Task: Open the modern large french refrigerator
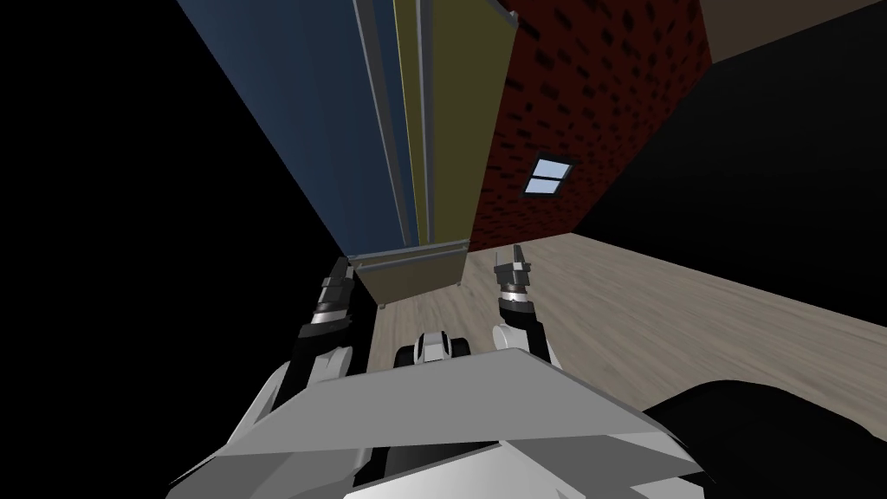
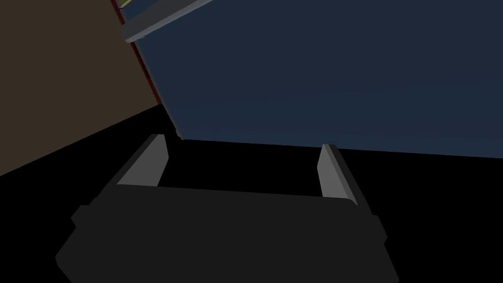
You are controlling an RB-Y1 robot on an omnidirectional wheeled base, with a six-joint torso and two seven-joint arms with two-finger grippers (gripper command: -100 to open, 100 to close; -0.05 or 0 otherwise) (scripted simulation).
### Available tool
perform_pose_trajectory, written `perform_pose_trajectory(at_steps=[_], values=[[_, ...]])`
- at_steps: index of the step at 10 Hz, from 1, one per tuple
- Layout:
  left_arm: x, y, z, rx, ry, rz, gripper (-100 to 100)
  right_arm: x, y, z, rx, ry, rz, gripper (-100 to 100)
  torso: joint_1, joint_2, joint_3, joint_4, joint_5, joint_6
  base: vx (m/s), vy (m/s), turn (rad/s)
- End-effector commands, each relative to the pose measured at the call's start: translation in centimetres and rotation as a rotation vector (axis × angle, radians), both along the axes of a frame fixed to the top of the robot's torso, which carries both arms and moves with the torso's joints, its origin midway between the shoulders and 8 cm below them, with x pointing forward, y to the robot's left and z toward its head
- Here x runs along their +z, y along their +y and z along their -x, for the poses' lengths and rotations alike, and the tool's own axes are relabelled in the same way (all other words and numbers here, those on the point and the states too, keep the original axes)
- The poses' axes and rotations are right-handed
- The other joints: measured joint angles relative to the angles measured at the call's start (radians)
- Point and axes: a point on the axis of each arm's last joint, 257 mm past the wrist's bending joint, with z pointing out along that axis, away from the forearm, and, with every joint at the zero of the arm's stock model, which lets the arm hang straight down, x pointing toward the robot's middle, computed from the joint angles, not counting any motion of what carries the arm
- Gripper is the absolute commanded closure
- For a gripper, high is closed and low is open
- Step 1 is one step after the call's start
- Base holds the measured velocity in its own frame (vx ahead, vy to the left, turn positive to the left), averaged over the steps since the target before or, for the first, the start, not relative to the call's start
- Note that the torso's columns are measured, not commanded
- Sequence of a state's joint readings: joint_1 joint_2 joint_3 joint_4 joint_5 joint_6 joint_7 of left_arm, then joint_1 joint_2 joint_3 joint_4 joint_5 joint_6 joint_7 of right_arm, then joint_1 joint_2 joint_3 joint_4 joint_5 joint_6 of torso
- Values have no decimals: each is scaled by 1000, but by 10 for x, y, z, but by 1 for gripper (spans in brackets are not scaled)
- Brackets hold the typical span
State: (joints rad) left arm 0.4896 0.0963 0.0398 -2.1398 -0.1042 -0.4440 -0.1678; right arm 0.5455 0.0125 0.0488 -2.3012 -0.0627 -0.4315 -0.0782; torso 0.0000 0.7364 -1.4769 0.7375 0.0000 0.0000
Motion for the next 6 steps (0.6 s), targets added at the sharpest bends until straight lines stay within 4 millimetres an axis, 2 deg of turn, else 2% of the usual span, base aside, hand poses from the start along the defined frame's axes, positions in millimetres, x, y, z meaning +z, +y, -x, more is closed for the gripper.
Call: perform_pose_trajectory(at_steps=[1,2,3,6], values=[[-23,5,-6,-14,35,-36,-100,0,0,0,0,0,0,0,0,1,0,0,0,0,98,8,8],[-31,7,-7,-16,47,-46,-100,0,0,0,0,0,0,0,0,1,1,0,0,0,112,-2,8],[-32,7,-8,-16,49,-46,-100,0,0,0,0,0,0,0,0,1,0,0,0,0,77,2,4],[-61,15,-12,-19,88,-66,-100,0,0,0,0,0,0,0,1,2,1,1,0,0,83,5,8]])
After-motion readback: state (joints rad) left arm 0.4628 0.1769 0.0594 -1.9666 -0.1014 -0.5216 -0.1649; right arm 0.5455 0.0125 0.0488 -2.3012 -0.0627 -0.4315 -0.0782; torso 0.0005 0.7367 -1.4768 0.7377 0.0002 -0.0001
